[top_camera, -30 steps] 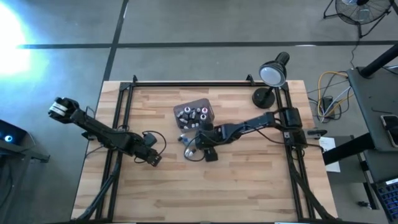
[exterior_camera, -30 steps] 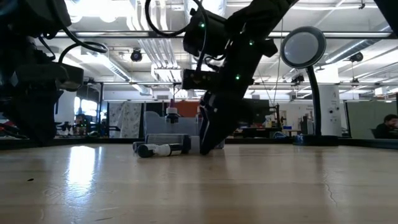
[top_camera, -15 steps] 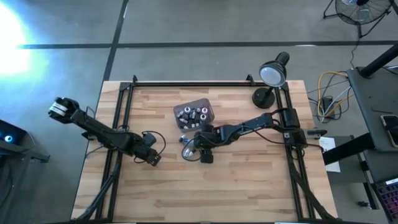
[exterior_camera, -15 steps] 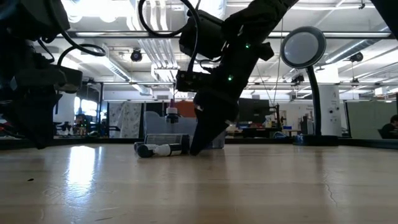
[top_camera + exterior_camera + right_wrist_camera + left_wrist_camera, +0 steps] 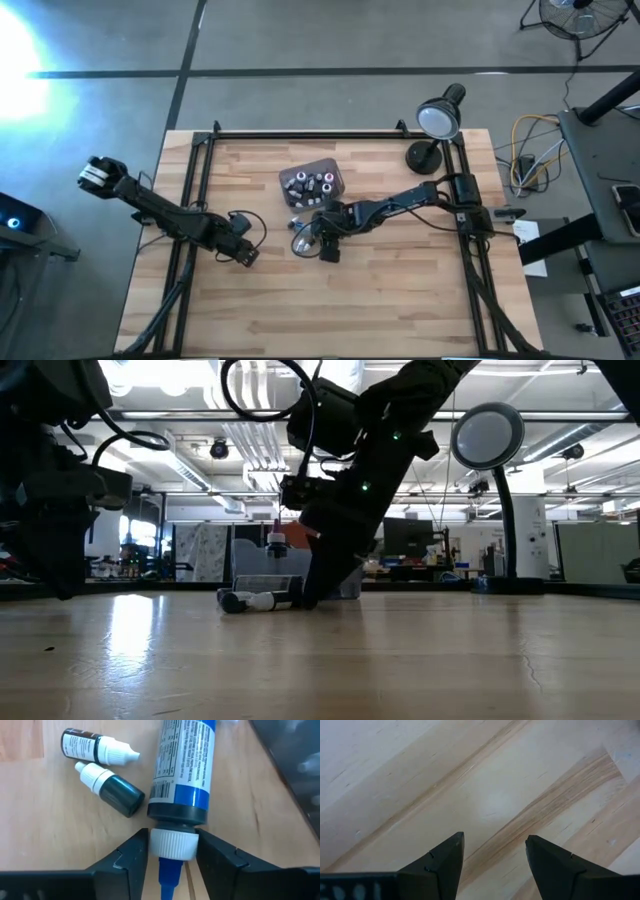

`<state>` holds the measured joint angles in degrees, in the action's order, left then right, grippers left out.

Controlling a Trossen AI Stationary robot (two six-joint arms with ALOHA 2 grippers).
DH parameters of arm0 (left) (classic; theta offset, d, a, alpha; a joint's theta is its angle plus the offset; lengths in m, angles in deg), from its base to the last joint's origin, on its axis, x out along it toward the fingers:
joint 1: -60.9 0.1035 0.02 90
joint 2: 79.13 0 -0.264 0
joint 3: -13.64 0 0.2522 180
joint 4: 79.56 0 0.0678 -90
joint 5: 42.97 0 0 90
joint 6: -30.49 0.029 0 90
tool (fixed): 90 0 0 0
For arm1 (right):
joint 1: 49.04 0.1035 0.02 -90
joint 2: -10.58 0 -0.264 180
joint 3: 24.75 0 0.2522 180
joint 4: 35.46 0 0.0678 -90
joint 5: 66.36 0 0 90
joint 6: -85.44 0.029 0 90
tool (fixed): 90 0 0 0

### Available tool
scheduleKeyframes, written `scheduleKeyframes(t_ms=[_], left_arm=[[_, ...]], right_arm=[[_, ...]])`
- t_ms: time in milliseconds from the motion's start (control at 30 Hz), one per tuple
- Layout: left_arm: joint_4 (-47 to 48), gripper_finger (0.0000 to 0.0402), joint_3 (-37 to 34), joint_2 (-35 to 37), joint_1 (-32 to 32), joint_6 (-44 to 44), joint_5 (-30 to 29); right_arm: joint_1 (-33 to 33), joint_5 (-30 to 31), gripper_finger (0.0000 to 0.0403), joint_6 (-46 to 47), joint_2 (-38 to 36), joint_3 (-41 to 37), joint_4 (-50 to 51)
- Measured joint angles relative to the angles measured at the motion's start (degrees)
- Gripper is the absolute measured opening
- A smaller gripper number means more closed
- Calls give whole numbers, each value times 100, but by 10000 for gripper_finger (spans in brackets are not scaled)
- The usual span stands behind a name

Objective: Pick & Place food coloring
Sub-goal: Put the large blue food coloring bottle into the gray bin

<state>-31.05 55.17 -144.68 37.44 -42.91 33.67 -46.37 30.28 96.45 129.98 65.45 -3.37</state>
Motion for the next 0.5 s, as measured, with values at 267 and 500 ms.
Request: scheduleKeyframes(t_ms=[267, 500], left_arm=[[0, 193, 0, 0, -1, 2, 2], [-1, 193, 2, -1, 1, 26, 0]], right_arm=[[-72, 42, 134, 198, -73, 12, 367], [-316, -139, 105, -223, -646, 624, 2794]])
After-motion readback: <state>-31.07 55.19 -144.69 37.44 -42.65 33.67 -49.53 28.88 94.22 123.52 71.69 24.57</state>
